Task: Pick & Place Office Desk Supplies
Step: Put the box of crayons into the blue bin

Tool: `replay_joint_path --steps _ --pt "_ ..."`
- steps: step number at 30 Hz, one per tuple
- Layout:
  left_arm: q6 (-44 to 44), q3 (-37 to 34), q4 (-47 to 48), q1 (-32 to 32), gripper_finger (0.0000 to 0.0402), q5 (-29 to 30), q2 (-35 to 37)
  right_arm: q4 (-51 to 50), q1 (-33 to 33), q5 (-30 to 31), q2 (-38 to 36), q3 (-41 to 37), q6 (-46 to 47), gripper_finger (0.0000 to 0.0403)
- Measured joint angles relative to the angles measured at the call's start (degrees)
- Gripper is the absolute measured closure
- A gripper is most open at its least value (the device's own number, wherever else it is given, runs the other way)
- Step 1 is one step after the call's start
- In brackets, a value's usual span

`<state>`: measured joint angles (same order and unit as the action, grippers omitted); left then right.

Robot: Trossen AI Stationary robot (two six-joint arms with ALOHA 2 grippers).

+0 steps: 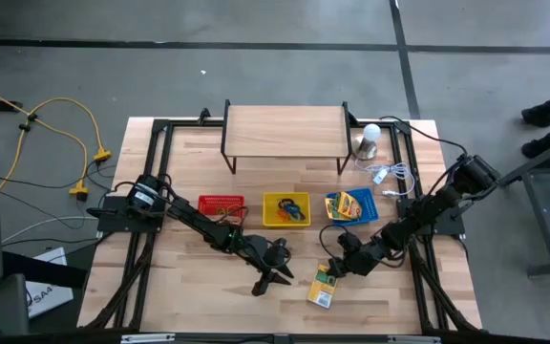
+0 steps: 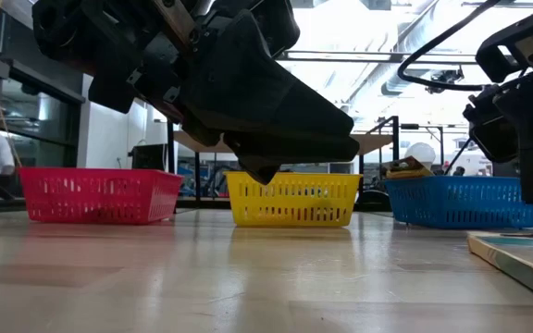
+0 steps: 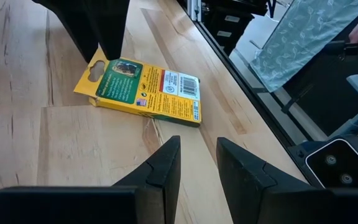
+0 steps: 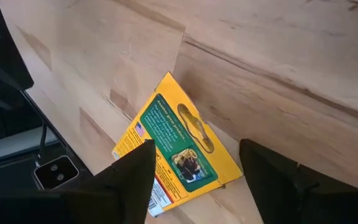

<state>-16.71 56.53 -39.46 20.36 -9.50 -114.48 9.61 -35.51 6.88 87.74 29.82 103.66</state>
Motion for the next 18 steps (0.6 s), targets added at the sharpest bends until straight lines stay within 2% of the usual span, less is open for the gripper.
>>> replay_joint_path --steps 8,14,18 --pt "0.01 0.00 0.00 0.00 0.0302 0.01 0.00 -0.07 -0.02 0.18 0.00 0.00 -0.27 0.0231" --pt "0.39 0.00 0.00 0.00 0.0302 0.02 0.00 0.10 1.18 -0.10 0.00 0.02 -2.18 0.0233" --pt "0.39 0.00 0.02 0.01 0.0302 0.04 0.00 0.39 2.58 -3.23 0.00 0.08 -4.75 0.0233"
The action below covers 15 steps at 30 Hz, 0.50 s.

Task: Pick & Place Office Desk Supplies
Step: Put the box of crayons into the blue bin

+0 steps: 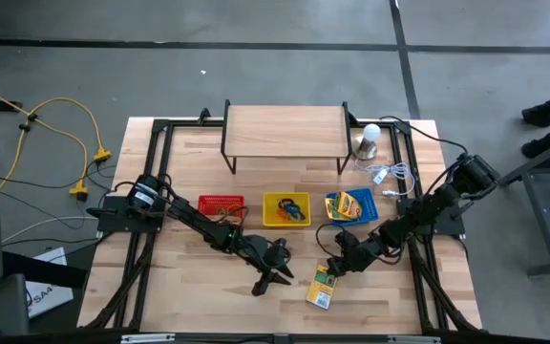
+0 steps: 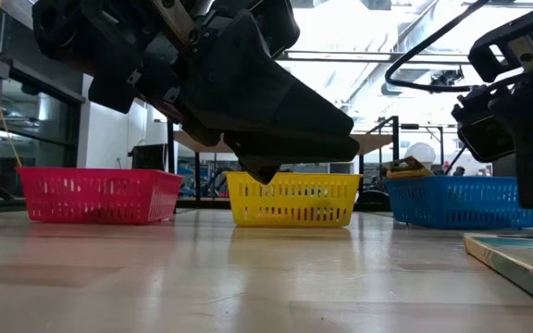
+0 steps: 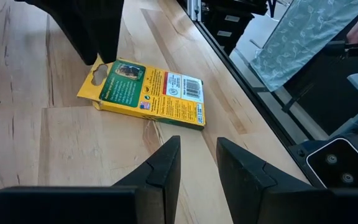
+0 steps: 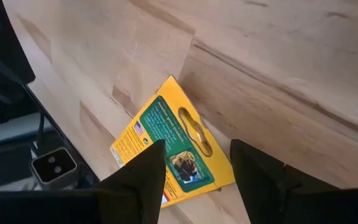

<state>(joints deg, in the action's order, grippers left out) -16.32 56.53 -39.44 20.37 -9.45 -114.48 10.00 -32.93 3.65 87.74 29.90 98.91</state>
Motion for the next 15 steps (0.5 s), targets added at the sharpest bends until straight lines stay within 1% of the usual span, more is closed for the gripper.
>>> replay_joint_path --steps 6,11,15 --pt "0.04 0.00 0.61 0.01 0.0302 0.17 0.02 1.75 1.24 -3.74 1.64 0.05 -2.99 0.0234" --pt "0.07 0.02 1.11 0.00 0.0302 0.15 0.04 9.07 2.27 -6.88 6.42 0.21 -6.16 0.0234" --pt "0.06 0.02 1.29 -0.01 0.0302 0.15 0.04 11.65 3.36 -7.23 8.28 0.21 -8.97 0.0234"
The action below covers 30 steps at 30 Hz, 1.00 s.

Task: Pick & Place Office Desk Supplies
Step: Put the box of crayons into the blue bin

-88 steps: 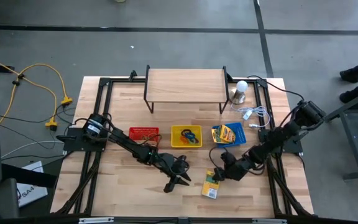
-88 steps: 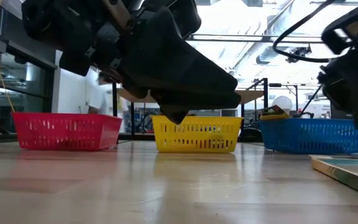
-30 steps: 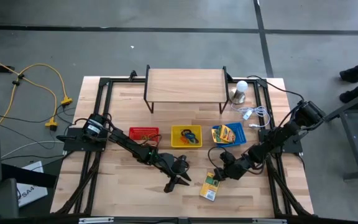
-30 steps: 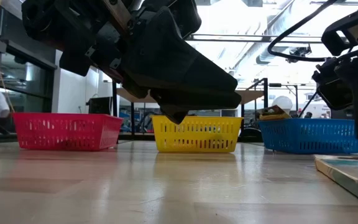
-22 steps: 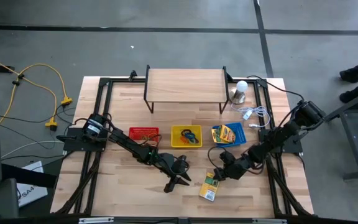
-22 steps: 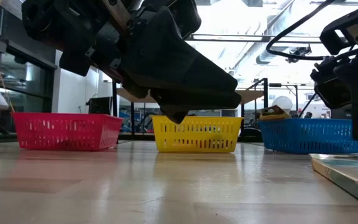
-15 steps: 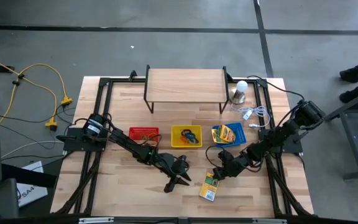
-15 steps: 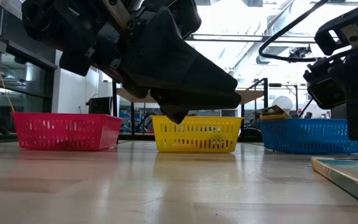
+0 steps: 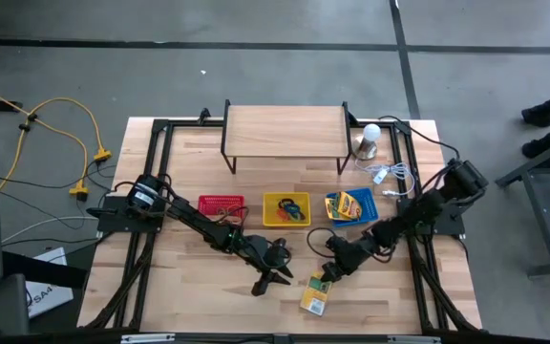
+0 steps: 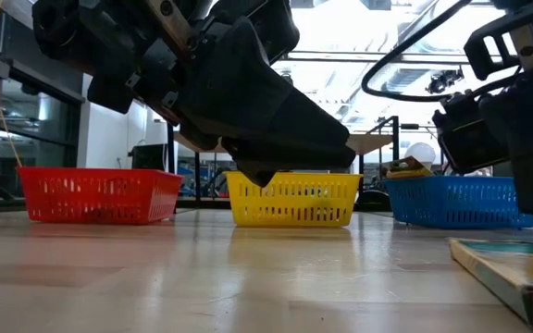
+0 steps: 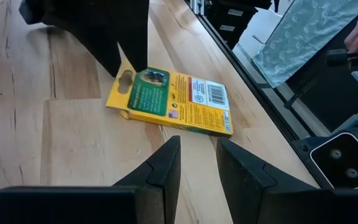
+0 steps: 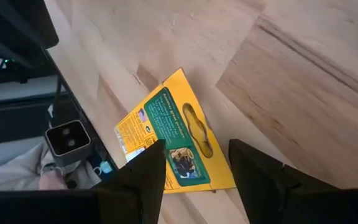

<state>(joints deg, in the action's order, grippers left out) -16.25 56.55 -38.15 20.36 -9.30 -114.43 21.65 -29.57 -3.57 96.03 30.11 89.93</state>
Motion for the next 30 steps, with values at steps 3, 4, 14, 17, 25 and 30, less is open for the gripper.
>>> replay_joint_path --steps 3,4,14,17,25,30 --pt "-0.01 0.00 0.00 0.00 0.0302 -0.01 0.00 -0.64 0.67 -0.42 0.02 0.00 -1.49 0.0234" --pt "0.00 0.00 0.00 0.02 0.0302 -0.02 0.00 -0.71 0.76 -0.46 0.04 0.00 -1.88 0.0234" --pt "-0.02 0.00 0.00 0.00 0.0302 -0.02 0.00 2.55 0.84 -0.77 0.26 -0.17 -6.22 0.0234" --pt "-0.02 0.00 0.00 0.01 0.0302 -0.04 0.00 3.44 0.82 -0.82 0.33 -0.20 -7.36 0.0234" --pt "-0.02 0.00 0.00 0.00 0.0302 -0.10 0.00 4.56 1.30 1.30 2.00 0.00 -8.52 0.0234" --pt "-0.04 0.00 0.05 0.00 0.0302 -0.22 0.00 7.79 1.26 -0.65 3.63 0.00 -8.57 0.0234"
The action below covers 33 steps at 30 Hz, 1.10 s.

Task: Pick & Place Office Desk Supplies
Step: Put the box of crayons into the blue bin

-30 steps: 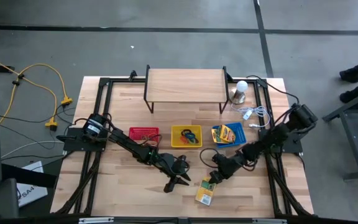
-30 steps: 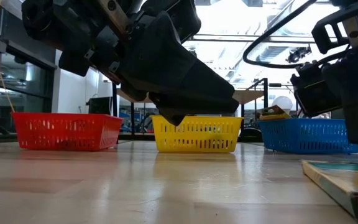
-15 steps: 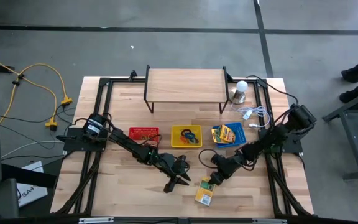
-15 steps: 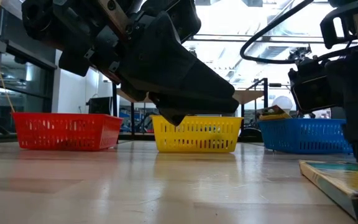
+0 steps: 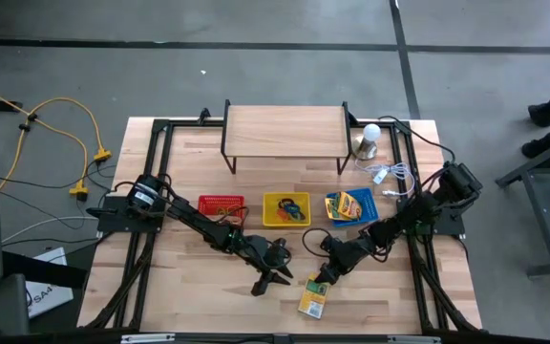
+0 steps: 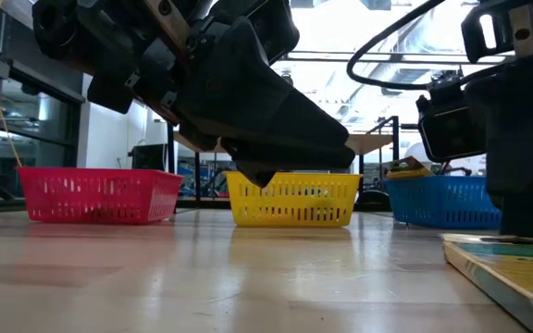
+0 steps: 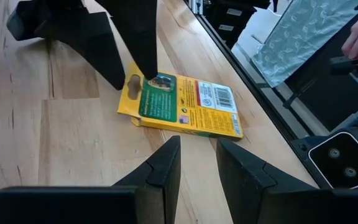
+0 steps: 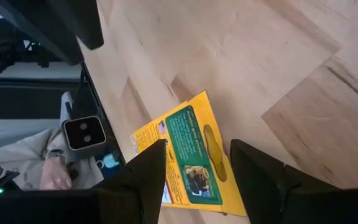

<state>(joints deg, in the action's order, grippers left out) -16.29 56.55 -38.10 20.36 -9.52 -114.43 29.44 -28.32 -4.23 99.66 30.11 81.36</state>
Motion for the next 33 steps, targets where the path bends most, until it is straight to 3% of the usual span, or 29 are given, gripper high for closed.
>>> replay_joint_path --steps 10,21,33 --pt "0.02 0.00 0.11 -0.07 0.0302 0.02 0.00 0.12 -0.02 -0.42 0.04 -0.04 -0.02 0.0237" --pt "0.01 -0.02 0.12 -0.09 0.0302 0.07 0.00 -0.54 -0.02 -0.22 0.04 -0.04 -0.59 0.0292" --pt "0.02 -0.02 0.12 -0.09 0.0302 0.26 0.00 -1.91 -0.07 -0.63 0.04 -0.02 -2.02 0.0294"
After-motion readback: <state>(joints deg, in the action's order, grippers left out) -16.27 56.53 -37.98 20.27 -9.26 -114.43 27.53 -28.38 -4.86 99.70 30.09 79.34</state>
